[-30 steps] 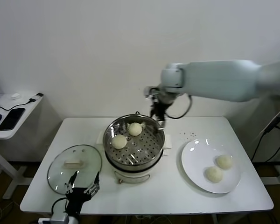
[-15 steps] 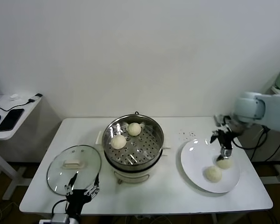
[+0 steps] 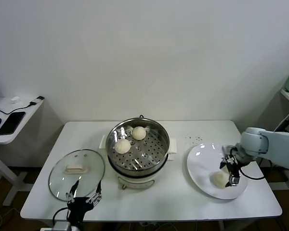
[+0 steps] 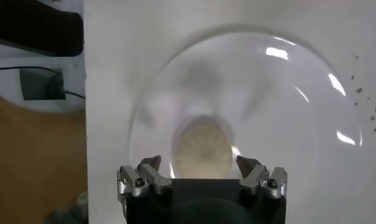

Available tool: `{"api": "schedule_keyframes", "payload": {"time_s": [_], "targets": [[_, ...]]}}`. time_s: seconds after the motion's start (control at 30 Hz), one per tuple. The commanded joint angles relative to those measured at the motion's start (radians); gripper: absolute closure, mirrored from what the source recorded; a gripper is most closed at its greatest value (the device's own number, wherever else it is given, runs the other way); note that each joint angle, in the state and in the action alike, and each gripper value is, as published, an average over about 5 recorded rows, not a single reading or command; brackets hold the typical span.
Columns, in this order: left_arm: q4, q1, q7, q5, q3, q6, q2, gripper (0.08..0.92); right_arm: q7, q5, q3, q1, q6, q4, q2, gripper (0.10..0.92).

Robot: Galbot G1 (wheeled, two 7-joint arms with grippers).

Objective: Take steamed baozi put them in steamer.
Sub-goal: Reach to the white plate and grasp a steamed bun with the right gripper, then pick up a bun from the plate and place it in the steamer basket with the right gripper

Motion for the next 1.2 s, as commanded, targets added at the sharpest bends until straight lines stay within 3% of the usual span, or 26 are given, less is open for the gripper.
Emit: {"api": "schedule_keyframes", "payload": {"time_s": [0.03, 0.3, 0.57, 0.77, 0.97, 1.2], "targets": [[0.005, -0.002, 0.0, -0.001, 0.001, -0.001, 0.003, 0.177, 0.019, -0.052, 0.109, -0.138, -0.006, -0.062, 0.004, 0.203], [0.004, -0.005, 0.0, -0.001, 0.004, 0.001, 0.005, 0.177, 0.033, -0.055, 0.117, -0.144, -0.012, -0.06, 0.012, 0.223], [-0.005, 0.002, 0.0, 0.0, 0.005, 0.001, 0.004, 0.177, 0.018, -0.057, 0.111, -0.116, -0.011, -0.031, 0.003, 0.389], [-0.013, 0.008, 0.0, 0.003, 0.007, 0.001, 0.004, 0.177, -0.074, -0.033, -0.046, 0.169, 0.052, 0.001, 0.022, 0.405], [-0.019, 0.006, 0.001, 0.004, 0.01, 0.001, 0.007, 0.177, -0.213, 0.094, -0.174, 0.534, 0.187, -0.029, 0.195, 0.404], [-0.021, 0.006, 0.002, 0.004, 0.009, 0.003, 0.014, 0.177, -0.272, 0.186, -0.016, 0.648, 0.398, -0.082, 0.456, 0.398]]}}
